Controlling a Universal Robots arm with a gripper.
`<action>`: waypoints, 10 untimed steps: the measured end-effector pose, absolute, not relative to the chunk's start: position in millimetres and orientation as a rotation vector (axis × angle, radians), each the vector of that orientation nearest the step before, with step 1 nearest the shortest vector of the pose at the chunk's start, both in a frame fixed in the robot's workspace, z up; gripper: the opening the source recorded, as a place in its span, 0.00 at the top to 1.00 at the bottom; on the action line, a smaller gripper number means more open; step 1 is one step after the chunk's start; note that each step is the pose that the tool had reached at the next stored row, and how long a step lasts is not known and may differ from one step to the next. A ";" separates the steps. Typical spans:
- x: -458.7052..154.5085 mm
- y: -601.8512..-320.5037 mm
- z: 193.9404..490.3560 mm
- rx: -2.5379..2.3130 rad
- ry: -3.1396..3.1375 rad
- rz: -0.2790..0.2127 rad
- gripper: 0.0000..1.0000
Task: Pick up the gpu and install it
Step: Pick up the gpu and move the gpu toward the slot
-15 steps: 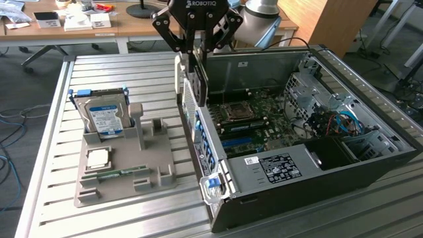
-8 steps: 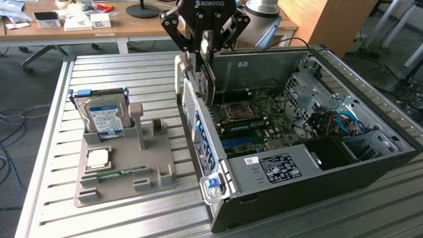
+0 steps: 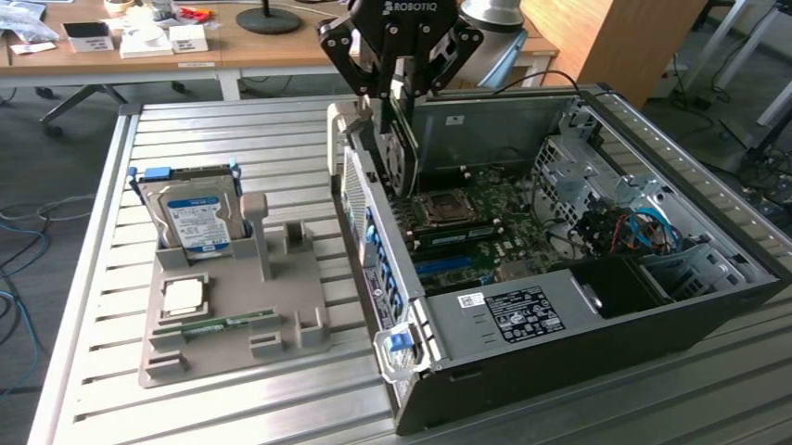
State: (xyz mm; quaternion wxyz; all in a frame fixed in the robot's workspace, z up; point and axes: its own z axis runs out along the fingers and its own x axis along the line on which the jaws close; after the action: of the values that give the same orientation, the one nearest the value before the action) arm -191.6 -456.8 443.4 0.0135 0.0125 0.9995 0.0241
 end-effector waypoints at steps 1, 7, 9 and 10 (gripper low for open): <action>-191.6 -456.8 443.4 0.039 3.113 0.075 0.73; -191.4 -456.8 443.4 0.039 3.113 0.075 0.73; -190.7 -456.8 443.4 0.038 3.113 0.075 0.73; -189.9 -456.8 443.4 0.039 3.113 0.075 0.73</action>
State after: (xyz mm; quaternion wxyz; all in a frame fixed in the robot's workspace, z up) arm -189.9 -456.8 443.4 0.0135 0.0124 0.9995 0.0241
